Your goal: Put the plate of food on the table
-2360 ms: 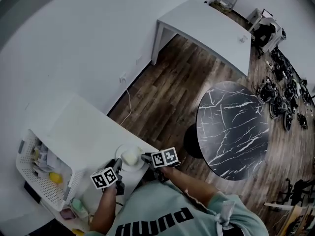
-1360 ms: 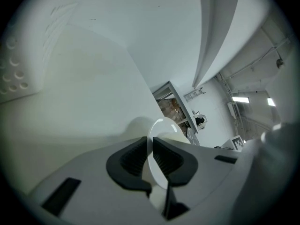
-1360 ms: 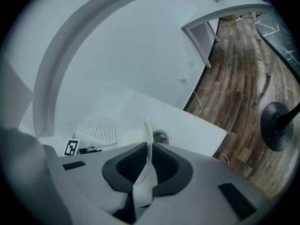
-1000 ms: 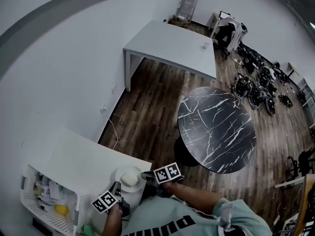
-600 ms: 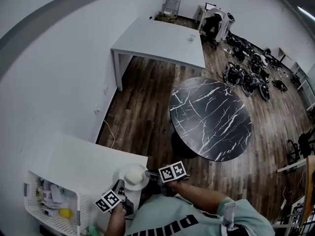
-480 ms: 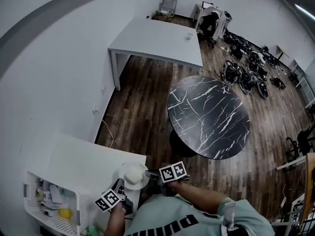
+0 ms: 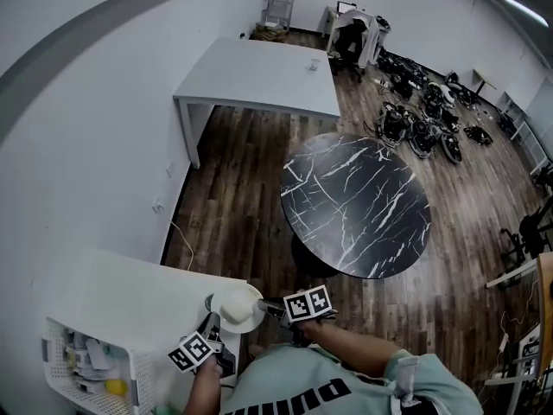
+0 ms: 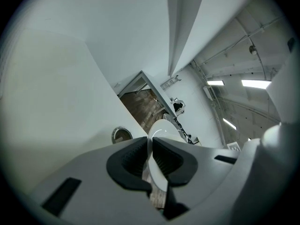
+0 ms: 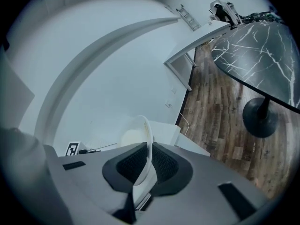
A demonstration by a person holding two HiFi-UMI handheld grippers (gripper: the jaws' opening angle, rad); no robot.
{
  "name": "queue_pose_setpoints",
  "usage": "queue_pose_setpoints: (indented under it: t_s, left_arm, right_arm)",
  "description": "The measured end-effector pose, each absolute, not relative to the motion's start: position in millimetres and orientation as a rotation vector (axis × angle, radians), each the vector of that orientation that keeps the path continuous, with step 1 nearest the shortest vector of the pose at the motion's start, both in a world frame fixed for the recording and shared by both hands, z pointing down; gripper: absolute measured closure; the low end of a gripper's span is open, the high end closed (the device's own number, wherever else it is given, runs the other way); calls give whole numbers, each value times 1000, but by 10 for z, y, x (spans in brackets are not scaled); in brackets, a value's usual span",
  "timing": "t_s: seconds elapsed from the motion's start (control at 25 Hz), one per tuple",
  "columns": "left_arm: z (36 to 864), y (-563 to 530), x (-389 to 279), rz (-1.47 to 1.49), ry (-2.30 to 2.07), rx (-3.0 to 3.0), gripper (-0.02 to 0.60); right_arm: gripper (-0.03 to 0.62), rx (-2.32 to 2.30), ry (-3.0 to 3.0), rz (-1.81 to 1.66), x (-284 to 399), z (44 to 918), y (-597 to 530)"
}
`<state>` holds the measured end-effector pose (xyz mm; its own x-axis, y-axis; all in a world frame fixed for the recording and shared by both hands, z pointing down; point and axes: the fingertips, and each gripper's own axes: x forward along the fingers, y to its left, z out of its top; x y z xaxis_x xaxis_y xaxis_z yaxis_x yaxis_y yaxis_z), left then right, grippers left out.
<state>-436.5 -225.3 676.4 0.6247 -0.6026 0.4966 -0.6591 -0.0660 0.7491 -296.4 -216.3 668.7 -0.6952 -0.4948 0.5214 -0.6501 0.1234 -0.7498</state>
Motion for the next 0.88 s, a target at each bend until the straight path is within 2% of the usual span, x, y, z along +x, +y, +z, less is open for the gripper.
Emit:
queue_pose_setpoints:
  t_s: [0.88]
  left_arm:
    - [6516,-2185,-2757,204,-909,1862,541]
  right_arm:
    - [554,1414,-2267,1730,-1385,6558,-1808]
